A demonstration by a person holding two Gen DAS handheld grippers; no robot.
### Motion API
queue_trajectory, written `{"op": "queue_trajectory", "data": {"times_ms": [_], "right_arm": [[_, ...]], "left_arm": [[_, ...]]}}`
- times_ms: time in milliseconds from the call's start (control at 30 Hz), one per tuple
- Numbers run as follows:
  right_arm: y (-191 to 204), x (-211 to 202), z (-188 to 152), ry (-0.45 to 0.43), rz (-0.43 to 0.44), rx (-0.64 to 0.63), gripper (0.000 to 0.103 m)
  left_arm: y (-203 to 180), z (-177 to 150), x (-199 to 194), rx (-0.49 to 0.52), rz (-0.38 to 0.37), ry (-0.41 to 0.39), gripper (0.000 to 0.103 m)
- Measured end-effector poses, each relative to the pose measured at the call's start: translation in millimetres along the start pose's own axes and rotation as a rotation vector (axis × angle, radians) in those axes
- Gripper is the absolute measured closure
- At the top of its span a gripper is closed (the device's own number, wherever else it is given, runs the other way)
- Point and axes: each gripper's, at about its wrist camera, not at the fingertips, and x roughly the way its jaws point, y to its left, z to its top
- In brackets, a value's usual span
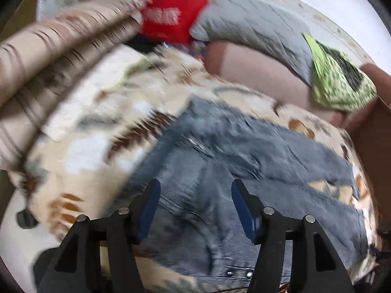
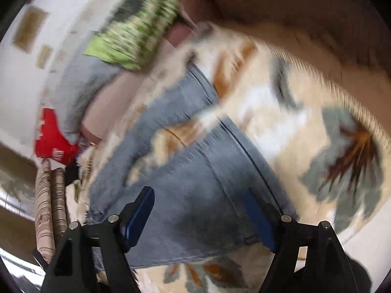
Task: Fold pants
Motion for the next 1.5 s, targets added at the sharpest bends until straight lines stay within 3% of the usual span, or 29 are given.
{"op": "queue_trajectory", "data": {"times_ms": [33,100,133,200,333,500,600,667,700,733,767,867,933,1067,1267,1333,1367,1433,1467,1500], "right_arm": [[-15,16,-3,0.046,-0.05,0.037,0.025],[-26,20,-6,0.047,-0.031,0.074,0.025],[-23,15,-5,0.042,-0.024,0.078,0.025],[-11,6,3,0.035,-0.037,0.05,0.025],[12,3,42,-0.018,-0.017,-0.009,0.025],[23,60,106,0.011,-0.049,-0.036,0.025],[23,97,136,0.041,-0.089,-0.025,0.025],[18,112,145,0.057,-0.101,-0.017,0.025],[17,117,147,0.062,-0.098,-0.016,0.025],[18,123,149,0.065,-0.103,-0.019,0.025],[18,129,149,0.074,-0.114,-0.024,0.027],[21,146,145,0.11,-0.188,-0.086,0.045],[29,147,147,0.122,-0.217,-0.128,0.081],[47,137,150,0.12,-0.285,-0.234,0.087],[59,106,149,0.029,-0.385,-0.344,0.086],[48,128,145,0.085,-0.416,-0.341,0.075],[39,148,141,0.141,-0.446,-0.339,0.06],[31,149,140,0.107,-0.407,-0.309,0.053],[31,143,143,0.1,-0.381,-0.278,0.042],[32,137,147,0.094,-0.348,-0.258,0.04]], "left_arm": [[-1,-5,12,0.004,0.0,0.042,0.034],[-1,-24,60,0.052,0.045,0.252,0.033],[-2,-27,63,0.072,0.058,0.248,0.033],[-11,-17,46,0.117,0.051,0.167,0.033],[-14,26,24,0.089,0.006,0.02,0.033],[14,85,70,-0.049,-0.015,0.084,0.033],[14,95,109,-0.041,0.029,0.135,0.033],[15,92,127,-0.037,0.042,0.166,0.037],[15,91,134,-0.035,0.041,0.19,0.049],[14,89,136,-0.031,0.036,0.207,0.068],[12,88,143,-0.026,0.034,0.231,0.07],[7,85,150,0.004,0.068,0.236,0.073],[5,85,151,0.016,0.079,0.242,0.075],[-2,94,148,0.059,0.104,0.25,0.081],[1,100,145,0.051,0.105,0.241,0.081],[1,95,156,0.06,0.112,0.282,0.074],[1,94,158,0.073,0.107,0.286,0.073],[5,98,150,0.058,0.075,0.288,0.068],[6,102,146,0.047,0.061,0.282,0.068],[9,109,139,0.042,0.053,0.256,0.067]]}}
